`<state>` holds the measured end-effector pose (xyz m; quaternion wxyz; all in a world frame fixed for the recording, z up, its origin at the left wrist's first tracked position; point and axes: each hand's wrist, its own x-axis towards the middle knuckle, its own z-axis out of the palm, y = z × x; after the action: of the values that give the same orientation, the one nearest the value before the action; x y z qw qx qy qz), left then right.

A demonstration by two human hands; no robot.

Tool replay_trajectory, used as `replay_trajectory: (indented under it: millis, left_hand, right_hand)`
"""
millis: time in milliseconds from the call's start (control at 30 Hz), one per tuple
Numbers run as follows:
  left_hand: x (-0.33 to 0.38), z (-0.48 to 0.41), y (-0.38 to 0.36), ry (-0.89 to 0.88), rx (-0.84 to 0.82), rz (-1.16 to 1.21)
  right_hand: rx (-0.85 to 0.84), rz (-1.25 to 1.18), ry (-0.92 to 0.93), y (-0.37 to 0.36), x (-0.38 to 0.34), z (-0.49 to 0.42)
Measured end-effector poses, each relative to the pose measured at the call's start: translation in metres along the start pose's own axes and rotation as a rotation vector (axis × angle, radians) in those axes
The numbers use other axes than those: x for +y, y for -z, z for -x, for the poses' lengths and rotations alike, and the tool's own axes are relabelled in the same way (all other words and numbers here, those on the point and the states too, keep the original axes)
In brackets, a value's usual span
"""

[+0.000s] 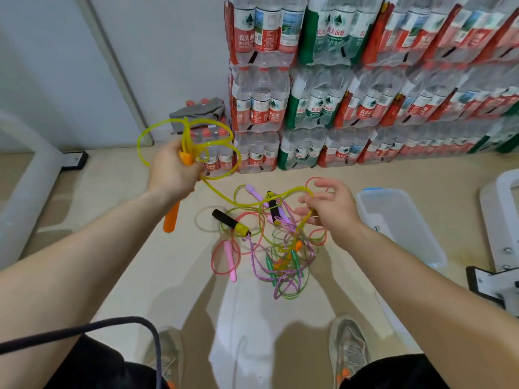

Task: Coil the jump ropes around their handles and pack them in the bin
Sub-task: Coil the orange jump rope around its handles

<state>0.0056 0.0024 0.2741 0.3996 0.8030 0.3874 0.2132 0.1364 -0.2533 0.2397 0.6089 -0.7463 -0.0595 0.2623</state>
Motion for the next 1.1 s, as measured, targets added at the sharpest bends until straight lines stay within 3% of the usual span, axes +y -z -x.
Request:
replay_trajectory:
  millis: [200,400,533,700,833,1100]
  left_hand:
    - [0.012,0.032,-0.028,-0.110,-0.290,0.032]
    - [0.035,0.062,-0.044,-0.047,-0.528,0.323]
    - [0.038,0.067,-0.050,0.017,-0.529,0.408]
    - [0.042,0.063,-0.052,0.143,-0.391,0.453]
    - [0.043,0.064,-0.052,0.225,-0.461,0.490]
    - [0.039,0.069,-0.055,0.114,-0.535,0.513]
  right_hand:
    - [-0.194,-0.375,-0.119,-0.014,-0.043,0.010]
    - [-0.141,-0.524,-0.109,-0.017,-0.066,0.011]
    - [-0.154,-0.606,-0.120,-0.019,-0.069,0.013]
    - [-0.212,-0.679,-0.113,-0.025,-0.075,0.019]
    - [-0.260,-0.773,-0.156,-0.025,-0.081,0.027]
    - [-0.235,-0.957,-0.149,-0.028,-0.085,0.030]
